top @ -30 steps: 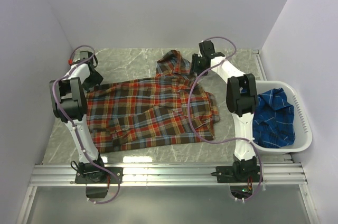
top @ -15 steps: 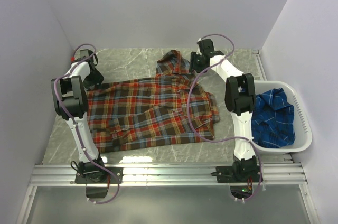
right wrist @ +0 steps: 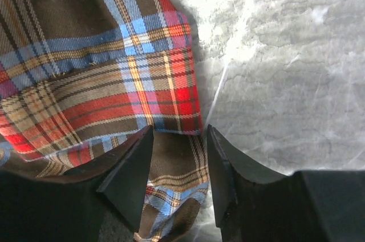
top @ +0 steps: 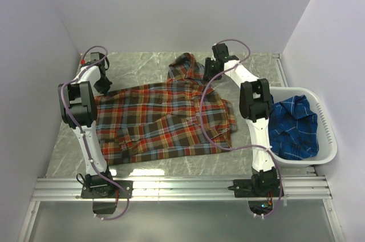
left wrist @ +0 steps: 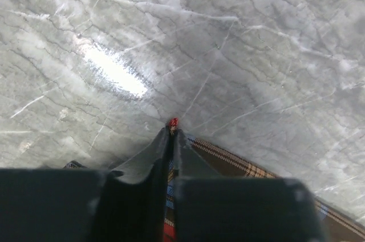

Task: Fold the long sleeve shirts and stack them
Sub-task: Fold the shirt

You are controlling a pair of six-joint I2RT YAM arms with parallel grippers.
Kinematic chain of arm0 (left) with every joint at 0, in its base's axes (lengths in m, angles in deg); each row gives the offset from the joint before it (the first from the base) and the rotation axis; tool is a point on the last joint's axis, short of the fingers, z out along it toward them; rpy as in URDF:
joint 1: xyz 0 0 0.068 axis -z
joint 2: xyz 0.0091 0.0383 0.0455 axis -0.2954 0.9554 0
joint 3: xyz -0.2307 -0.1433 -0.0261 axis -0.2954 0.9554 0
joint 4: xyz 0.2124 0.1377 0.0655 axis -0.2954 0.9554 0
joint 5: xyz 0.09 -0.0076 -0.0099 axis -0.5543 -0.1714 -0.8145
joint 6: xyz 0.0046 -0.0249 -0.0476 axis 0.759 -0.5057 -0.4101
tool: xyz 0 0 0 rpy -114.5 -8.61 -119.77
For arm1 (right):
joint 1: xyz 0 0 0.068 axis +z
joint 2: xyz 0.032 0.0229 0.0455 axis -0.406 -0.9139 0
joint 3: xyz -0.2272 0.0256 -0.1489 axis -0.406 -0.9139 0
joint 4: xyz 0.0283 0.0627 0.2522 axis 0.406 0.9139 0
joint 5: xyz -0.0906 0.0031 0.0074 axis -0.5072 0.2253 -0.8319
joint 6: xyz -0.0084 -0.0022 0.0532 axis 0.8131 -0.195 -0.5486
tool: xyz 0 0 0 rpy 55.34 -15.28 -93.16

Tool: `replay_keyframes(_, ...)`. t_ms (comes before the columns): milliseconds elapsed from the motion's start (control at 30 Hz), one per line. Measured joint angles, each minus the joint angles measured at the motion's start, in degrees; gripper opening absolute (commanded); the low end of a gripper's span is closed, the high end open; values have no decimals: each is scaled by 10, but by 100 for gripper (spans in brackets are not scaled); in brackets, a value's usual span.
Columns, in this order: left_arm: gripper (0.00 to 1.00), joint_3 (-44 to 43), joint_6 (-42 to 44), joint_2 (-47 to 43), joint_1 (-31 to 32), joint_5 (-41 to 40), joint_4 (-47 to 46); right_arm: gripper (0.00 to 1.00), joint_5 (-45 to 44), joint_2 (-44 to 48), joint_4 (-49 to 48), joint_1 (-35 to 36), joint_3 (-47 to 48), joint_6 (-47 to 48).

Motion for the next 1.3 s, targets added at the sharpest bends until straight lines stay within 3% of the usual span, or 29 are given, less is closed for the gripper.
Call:
replay_keyframes(67,2,-1,3,1,2,-4,0,47,6,-1,1,0,1,-3)
replay_keyframes(300,1,-7,12,5,3,-5,2,37,45,-13,17,0,20,-8)
replay_keyframes(400,1,-14,13,9,3,-5,3,22,54,-14,23,2,19,-6)
replay_keyframes(433,1,-15,14,10,3,-5,3,11,55,-14,27,3,19,-5)
replay_keyframes(533,1,-23,16,15,3,-7,5,0,53,-14,33,5,19,-2)
replay_keyframes(1300,0,-72,63,47,4,-8,-85,0,29,-13,-62,-15,35,19)
